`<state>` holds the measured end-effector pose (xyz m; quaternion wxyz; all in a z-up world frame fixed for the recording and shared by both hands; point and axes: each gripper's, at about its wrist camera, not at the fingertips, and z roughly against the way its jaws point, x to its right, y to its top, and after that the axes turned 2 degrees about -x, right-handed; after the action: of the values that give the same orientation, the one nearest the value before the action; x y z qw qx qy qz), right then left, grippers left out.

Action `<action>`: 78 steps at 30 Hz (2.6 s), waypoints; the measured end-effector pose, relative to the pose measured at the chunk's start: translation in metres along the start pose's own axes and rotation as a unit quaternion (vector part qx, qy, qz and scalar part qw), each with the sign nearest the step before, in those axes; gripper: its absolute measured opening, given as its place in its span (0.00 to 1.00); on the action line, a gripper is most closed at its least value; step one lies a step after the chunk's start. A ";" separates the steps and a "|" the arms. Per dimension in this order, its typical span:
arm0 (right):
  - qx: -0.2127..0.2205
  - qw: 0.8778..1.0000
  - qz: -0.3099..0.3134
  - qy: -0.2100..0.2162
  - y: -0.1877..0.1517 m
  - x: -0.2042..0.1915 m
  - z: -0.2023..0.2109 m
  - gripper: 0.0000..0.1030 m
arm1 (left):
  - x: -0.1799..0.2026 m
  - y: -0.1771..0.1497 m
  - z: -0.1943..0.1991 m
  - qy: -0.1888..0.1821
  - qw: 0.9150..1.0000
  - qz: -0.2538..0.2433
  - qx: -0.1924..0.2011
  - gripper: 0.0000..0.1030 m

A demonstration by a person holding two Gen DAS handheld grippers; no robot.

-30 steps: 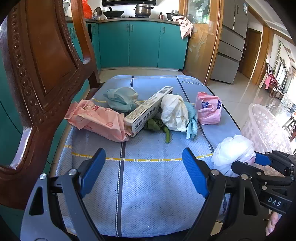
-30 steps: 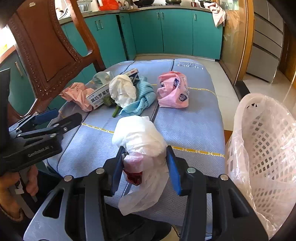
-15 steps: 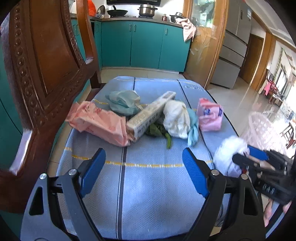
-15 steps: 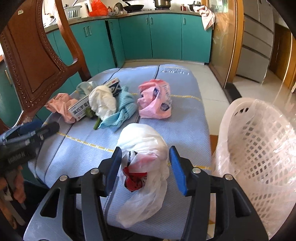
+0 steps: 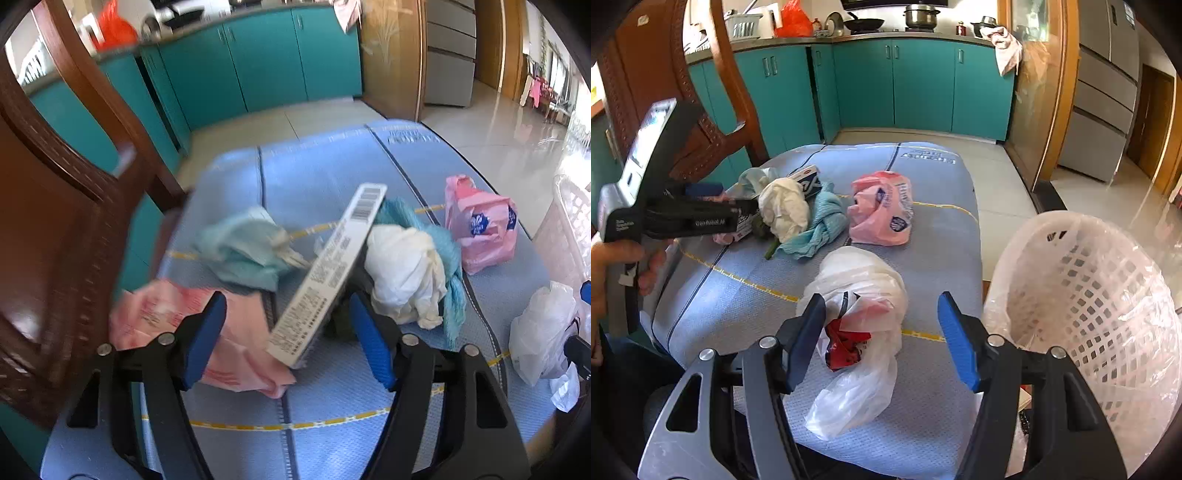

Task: Collect trash
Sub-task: 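Grasp the white printed box with the left gripper while right holds the bag, then carry the white bag and white box over the basket and release both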

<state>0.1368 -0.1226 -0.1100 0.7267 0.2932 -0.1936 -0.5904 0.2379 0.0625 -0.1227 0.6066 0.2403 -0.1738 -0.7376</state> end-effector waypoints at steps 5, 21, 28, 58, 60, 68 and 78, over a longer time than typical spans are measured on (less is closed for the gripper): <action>0.006 1.000 -0.010 0.015 0.002 0.004 0.000 0.75 | 0.009 -0.004 -0.005 -0.013 1.000 -0.016 -0.012 0.33; -0.035 0.999 0.031 0.004 0.001 -0.032 -0.032 0.44 | 0.009 -0.054 0.063 -0.048 0.996 0.032 0.072 0.21; -0.021 0.999 0.029 0.012 -0.001 -0.030 -0.011 0.38 | 0.002 -0.067 0.063 -0.110 0.992 0.051 0.043 0.22; 0.052 0.999 -0.011 -0.012 -0.008 0.011 0.063 0.38 | 0.029 -0.092 0.135 0.009 0.981 0.055 0.184 0.20; 0.065 0.997 -0.025 -0.030 -0.010 0.031 0.076 0.38 | 0.048 -0.086 0.145 -0.011 0.981 0.030 0.193 0.20; 0.069 0.988 -0.100 -0.100 -0.036 0.116 0.102 0.38 | 0.136 -0.053 0.151 -0.194 0.965 -0.030 0.174 0.20; 0.073 0.976 -0.151 -0.141 -0.062 0.176 0.123 0.38 | 0.240 -0.003 0.115 -0.301 0.941 -0.101 0.119 0.22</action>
<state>0.0537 -0.3255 -0.0692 0.5713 0.2847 -0.2906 -0.7128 0.1345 -0.1756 -0.0640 0.4151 0.0938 -0.4100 -0.8067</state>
